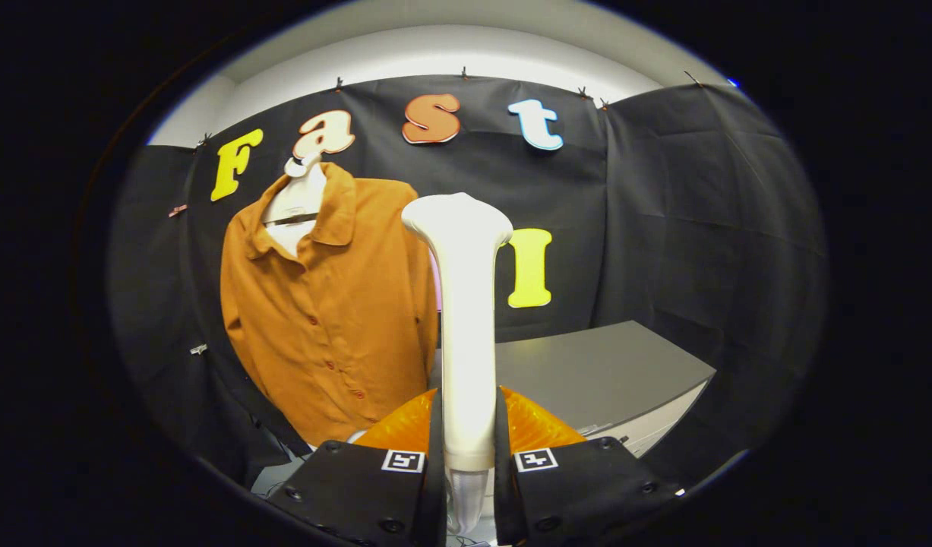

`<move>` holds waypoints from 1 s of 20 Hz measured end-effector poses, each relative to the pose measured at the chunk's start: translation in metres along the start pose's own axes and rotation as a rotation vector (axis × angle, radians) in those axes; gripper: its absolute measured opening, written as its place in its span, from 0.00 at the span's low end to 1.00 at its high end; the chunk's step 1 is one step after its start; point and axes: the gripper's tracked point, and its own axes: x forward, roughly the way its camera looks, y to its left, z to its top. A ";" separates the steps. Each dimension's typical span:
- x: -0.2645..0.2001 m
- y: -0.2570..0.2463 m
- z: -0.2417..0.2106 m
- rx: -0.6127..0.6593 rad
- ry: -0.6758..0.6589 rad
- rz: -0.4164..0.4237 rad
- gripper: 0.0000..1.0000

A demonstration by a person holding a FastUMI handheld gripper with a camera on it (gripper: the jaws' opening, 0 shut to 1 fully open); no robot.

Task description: Iron the clothes twice with a garment steamer, once on the left side and once on the right side.

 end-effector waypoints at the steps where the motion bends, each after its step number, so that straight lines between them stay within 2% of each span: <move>1: -0.001 0.016 0.001 -0.002 -0.004 0.007 0.28; 9: 0.027 0.103 0.007 -0.052 -0.054 -0.006 0.28; 20: 0.091 0.128 -0.012 -0.077 -0.053 -0.028 0.28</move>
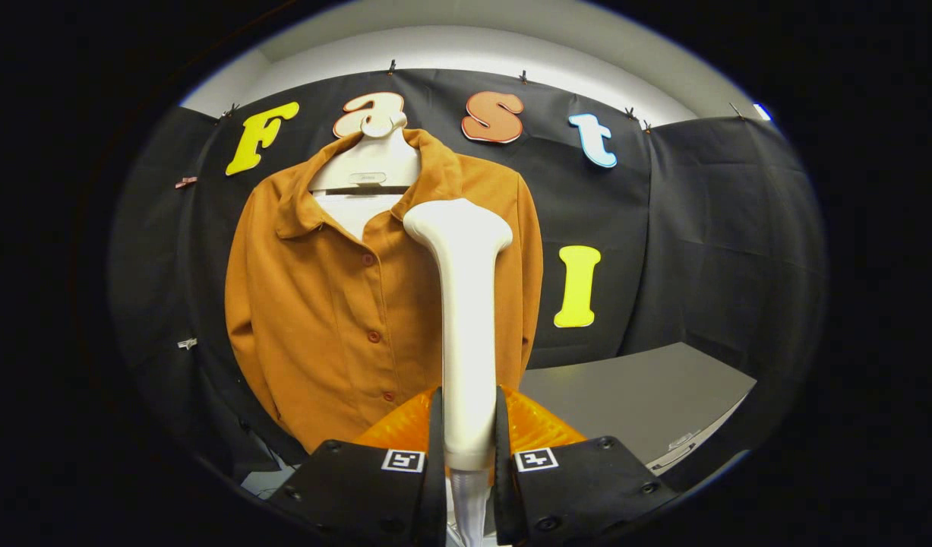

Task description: Iron the clothes twice with a garment steamer, once on the left side and once on the right side.

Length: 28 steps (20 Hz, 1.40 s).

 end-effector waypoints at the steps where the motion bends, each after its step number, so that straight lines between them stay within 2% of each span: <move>1: 0.003 -0.002 -0.007 0.000 0.010 0.001 0.28; 13: 0.023 -0.007 -0.093 -0.031 0.167 0.000 0.29; 24: 0.016 -0.004 -0.190 -0.050 0.323 0.000 0.29; 28: 0.005 0.001 -0.216 -0.052 0.360 0.023 0.29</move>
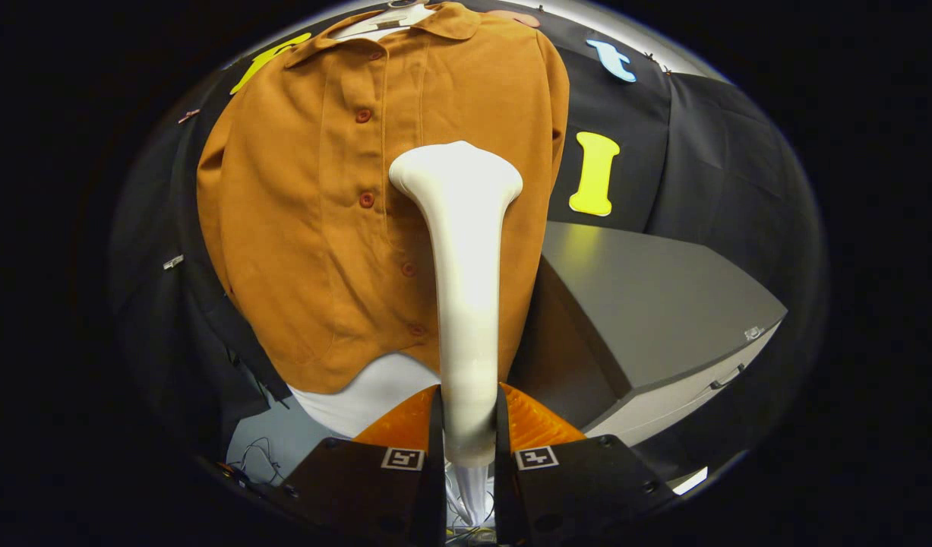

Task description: Iron the clothes twice with a garment steamer, once on the left side and once on the right side.

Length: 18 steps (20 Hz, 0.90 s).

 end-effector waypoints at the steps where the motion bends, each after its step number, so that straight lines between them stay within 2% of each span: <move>1: -0.003 0.001 -0.006 0.005 0.003 0.008 0.29; 5: -0.027 0.000 -0.015 0.025 -0.035 0.033 0.29; 9: -0.063 -0.004 0.001 0.038 -0.109 0.049 0.29; 14: -0.111 0.002 0.062 0.029 -0.247 0.065 0.28; 18: -0.138 0.026 0.116 0.000 -0.346 0.111 0.28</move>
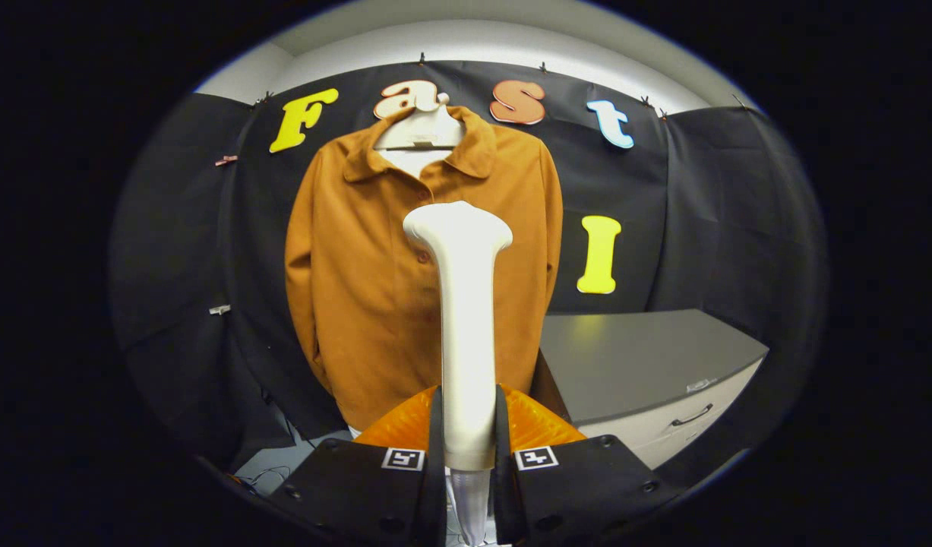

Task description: Iron the clothes twice with a garment steamer, once on the left side and once on the right side.

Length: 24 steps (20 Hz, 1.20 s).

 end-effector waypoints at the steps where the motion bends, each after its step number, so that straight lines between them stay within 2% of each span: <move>1: 0.000 0.007 0.013 -0.007 -0.023 0.011 0.28; 7: 0.017 0.058 0.054 -0.004 -0.081 0.085 0.28; 14: 0.038 0.110 0.072 -0.017 -0.106 0.156 0.28; 17: 0.052 0.120 0.079 -0.037 -0.134 0.135 0.28; 24: 0.084 0.127 0.070 -0.125 -0.188 0.023 0.28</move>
